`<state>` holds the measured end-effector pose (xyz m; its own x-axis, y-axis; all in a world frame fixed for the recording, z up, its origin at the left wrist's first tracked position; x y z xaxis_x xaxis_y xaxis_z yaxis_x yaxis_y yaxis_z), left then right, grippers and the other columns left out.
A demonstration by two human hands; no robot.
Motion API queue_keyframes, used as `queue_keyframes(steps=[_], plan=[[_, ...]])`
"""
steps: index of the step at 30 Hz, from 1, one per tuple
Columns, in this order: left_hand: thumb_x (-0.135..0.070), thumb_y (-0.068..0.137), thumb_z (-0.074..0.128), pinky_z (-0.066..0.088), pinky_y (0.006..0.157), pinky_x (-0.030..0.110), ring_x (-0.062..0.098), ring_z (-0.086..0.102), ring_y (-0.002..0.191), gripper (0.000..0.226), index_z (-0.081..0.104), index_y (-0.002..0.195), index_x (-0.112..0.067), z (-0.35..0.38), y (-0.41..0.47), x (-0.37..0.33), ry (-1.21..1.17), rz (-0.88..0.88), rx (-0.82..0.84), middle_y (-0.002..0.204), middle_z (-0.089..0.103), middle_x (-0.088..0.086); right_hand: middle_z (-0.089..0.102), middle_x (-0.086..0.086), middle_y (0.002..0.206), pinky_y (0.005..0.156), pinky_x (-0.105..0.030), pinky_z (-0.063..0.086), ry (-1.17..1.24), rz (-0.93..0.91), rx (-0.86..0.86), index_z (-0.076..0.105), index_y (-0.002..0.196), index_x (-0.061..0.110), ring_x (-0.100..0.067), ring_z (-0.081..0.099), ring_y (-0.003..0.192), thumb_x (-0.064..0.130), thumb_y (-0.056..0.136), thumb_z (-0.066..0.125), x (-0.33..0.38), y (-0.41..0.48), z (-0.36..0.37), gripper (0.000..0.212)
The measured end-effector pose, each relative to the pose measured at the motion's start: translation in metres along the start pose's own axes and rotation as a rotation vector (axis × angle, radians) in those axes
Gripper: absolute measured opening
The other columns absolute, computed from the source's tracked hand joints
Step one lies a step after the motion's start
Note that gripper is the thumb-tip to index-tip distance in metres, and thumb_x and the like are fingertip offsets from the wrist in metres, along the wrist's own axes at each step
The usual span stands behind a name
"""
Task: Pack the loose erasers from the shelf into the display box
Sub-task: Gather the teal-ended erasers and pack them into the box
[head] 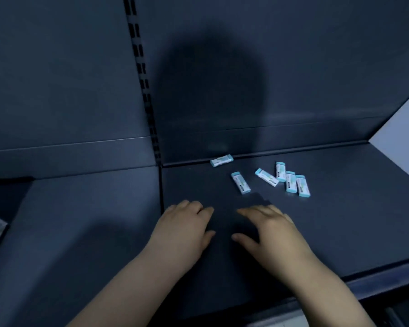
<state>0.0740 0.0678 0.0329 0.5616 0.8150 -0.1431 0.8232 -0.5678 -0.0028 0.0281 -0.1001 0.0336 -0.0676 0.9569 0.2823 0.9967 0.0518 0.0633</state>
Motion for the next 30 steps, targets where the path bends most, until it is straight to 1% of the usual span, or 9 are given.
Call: queue_keyframes(steps=[6, 12, 17, 19, 24, 25, 27, 28, 30], plan=[[-0.045, 0.095, 0.039, 0.025, 0.105, 0.027, 0.016, 0.033, 0.128, 0.054, 0.026, 0.144, -0.027, 0.012, 0.032, -0.048, 0.006, -0.134, 0.01, 0.139, 0.038, -0.006, 0.045, 0.013, 0.137, 0.107, -0.026, 0.028, 0.005, -0.08, 0.054, 0.039, 0.136, 0.031, -0.01, 0.034, 0.127, 0.048, 0.085, 0.054, -0.07, 0.015, -0.025, 0.055], [-0.042, 0.094, 0.042, 0.029, 0.101, 0.029, 0.018, 0.036, 0.124, 0.047, 0.036, 0.138, -0.027, 0.023, 0.076, -0.113, 0.021, -0.182, 0.001, 0.132, 0.043, -0.004, 0.048, 0.005, 0.133, 0.102, -0.032, 0.036, -0.026, -0.045, 0.093, 0.044, 0.133, 0.028, -0.017, 0.04, 0.121, 0.045, 0.082, 0.061, -0.167, 0.034, -0.048, 0.056], [-0.04, 0.095, 0.04, 0.029, 0.102, 0.029, 0.019, 0.036, 0.124, 0.046, 0.036, 0.138, -0.026, 0.033, 0.095, -0.145, 0.034, -0.241, 0.011, 0.132, 0.041, -0.003, 0.032, 0.0, 0.142, 0.11, -0.032, 0.027, 0.041, -0.004, 0.193, 0.027, 0.143, 0.022, -0.021, 0.028, 0.13, 0.05, 0.075, 0.067, -0.209, 0.058, -0.04, 0.083], [-0.04, 0.095, 0.039, 0.028, 0.102, 0.028, 0.018, 0.036, 0.125, 0.046, 0.035, 0.139, -0.027, 0.034, 0.097, -0.15, 0.037, -0.271, 0.006, 0.134, 0.04, -0.004, 0.03, 0.0, 0.141, 0.11, -0.031, 0.025, 0.102, -0.013, 0.233, 0.027, 0.143, 0.022, -0.021, 0.026, 0.13, 0.051, 0.072, 0.07, -0.212, 0.068, -0.034, 0.088], [-0.04, 0.095, 0.039, 0.028, 0.102, 0.028, 0.018, 0.036, 0.125, 0.044, 0.036, 0.137, -0.028, 0.033, 0.103, -0.153, 0.041, -0.309, 0.0, 0.133, 0.042, -0.005, 0.041, 0.006, 0.125, 0.104, -0.032, 0.032, 0.189, -0.091, 0.274, 0.042, 0.132, 0.03, -0.016, 0.035, 0.119, 0.042, 0.072, 0.071, -0.222, 0.078, -0.034, 0.068], [-0.04, 0.095, 0.039, 0.028, 0.102, 0.028, 0.017, 0.037, 0.125, 0.044, 0.037, 0.137, -0.028, 0.032, 0.105, -0.153, 0.041, -0.309, 0.001, 0.132, 0.042, -0.005, 0.044, 0.009, 0.118, 0.101, -0.029, 0.034, 0.248, -0.103, 0.268, 0.045, 0.126, 0.033, -0.014, 0.038, 0.114, 0.038, 0.071, 0.073, -0.225, 0.077, -0.036, 0.062], [-0.04, 0.095, 0.039, 0.029, 0.102, 0.028, 0.017, 0.037, 0.125, 0.044, 0.037, 0.137, -0.028, 0.03, 0.106, -0.151, 0.035, -0.308, -0.004, 0.132, 0.043, -0.005, 0.046, 0.014, 0.107, 0.089, -0.011, 0.036, 0.405, -0.11, 0.258, 0.048, 0.116, 0.038, -0.007, 0.044, 0.102, 0.028, 0.069, 0.076, -0.229, 0.072, -0.045, 0.056], [-0.04, 0.095, 0.04, 0.029, 0.102, 0.028, 0.017, 0.036, 0.126, 0.045, 0.036, 0.138, -0.028, 0.028, 0.108, -0.149, 0.034, -0.298, -0.014, 0.133, 0.043, -0.006, 0.047, 0.016, 0.105, 0.082, -0.004, 0.035, 0.474, -0.106, 0.255, 0.047, 0.113, 0.04, -0.003, 0.045, 0.098, 0.025, 0.069, 0.077, -0.231, 0.07, -0.051, 0.055], [-0.039, 0.094, 0.041, 0.029, 0.103, 0.028, 0.016, 0.035, 0.127, 0.047, 0.033, 0.14, -0.029, 0.027, 0.114, -0.149, 0.018, -0.276, -0.029, 0.135, 0.041, -0.006, 0.047, 0.019, 0.107, 0.074, 0.002, 0.034, 0.547, -0.106, 0.263, 0.046, 0.113, 0.042, 0.002, 0.046, 0.097, 0.022, 0.07, 0.076, -0.233, 0.064, -0.059, 0.056]])
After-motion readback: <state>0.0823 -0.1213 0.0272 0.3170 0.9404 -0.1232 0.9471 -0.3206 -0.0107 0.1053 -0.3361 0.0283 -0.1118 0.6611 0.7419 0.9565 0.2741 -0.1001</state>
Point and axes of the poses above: each hand's wrist, its own y-axis towards the middle knuckle, its own z-axis out of the palm, x = y × z, the point moved 1 cm from there along y, towards the middle knuckle
